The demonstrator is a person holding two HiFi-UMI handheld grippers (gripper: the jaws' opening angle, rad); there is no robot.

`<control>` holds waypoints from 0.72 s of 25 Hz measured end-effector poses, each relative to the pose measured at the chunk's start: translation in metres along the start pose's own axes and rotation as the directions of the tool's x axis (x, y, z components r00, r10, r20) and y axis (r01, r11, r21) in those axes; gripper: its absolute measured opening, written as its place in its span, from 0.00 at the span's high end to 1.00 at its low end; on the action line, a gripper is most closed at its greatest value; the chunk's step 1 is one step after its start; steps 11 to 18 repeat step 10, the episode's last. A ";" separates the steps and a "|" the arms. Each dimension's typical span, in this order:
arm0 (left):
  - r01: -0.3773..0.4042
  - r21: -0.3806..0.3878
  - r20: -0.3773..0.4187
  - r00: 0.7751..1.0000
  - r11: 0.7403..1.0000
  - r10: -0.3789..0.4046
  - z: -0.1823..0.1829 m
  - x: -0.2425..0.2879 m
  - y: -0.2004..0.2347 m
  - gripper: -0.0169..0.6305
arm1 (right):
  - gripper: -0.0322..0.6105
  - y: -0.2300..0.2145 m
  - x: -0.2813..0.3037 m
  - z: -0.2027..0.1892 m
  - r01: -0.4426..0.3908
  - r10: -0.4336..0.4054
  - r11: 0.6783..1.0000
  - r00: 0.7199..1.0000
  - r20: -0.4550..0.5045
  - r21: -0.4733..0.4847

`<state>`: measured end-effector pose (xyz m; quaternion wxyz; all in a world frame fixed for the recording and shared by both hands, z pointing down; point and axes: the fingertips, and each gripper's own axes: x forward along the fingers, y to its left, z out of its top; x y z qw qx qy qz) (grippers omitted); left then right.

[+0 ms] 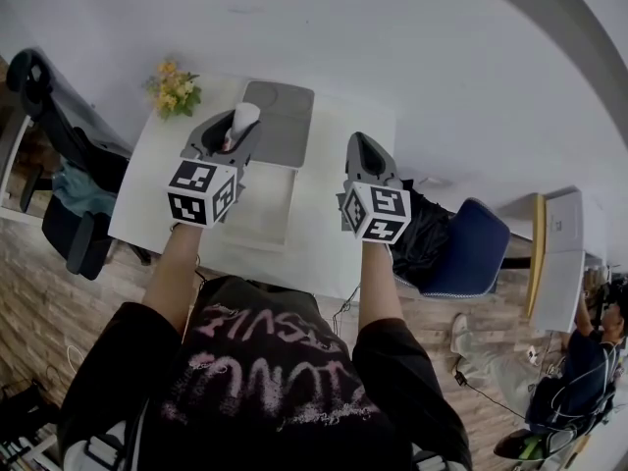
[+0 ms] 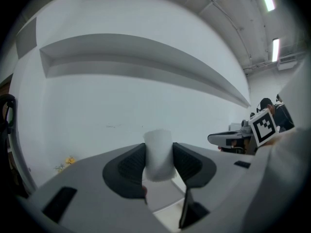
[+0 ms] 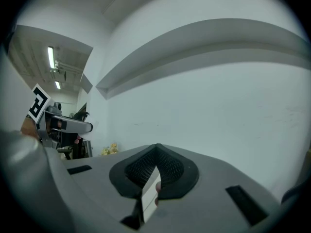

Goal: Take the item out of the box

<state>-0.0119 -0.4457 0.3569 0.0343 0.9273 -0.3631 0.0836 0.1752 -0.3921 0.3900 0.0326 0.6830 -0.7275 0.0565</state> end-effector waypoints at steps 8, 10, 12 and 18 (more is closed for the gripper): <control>-0.001 0.018 0.005 1.000 1.000 0.001 0.003 -0.001 -0.002 0.71 | 0.94 -0.001 -0.001 0.003 -0.003 0.003 1.000 1.000 0.007 0.008; 0.000 0.021 0.003 1.000 1.000 0.000 0.004 0.000 -0.002 0.71 | 0.94 -0.001 -0.002 0.004 -0.001 0.001 1.000 1.000 0.011 0.013; 0.000 0.021 0.003 1.000 1.000 0.000 0.004 0.000 -0.002 0.71 | 0.94 -0.001 -0.002 0.004 -0.001 0.001 1.000 1.000 0.011 0.013; 0.000 0.021 0.003 1.000 1.000 0.000 0.004 0.000 -0.002 0.71 | 0.94 -0.001 -0.002 0.004 -0.001 0.001 1.000 1.000 0.011 0.013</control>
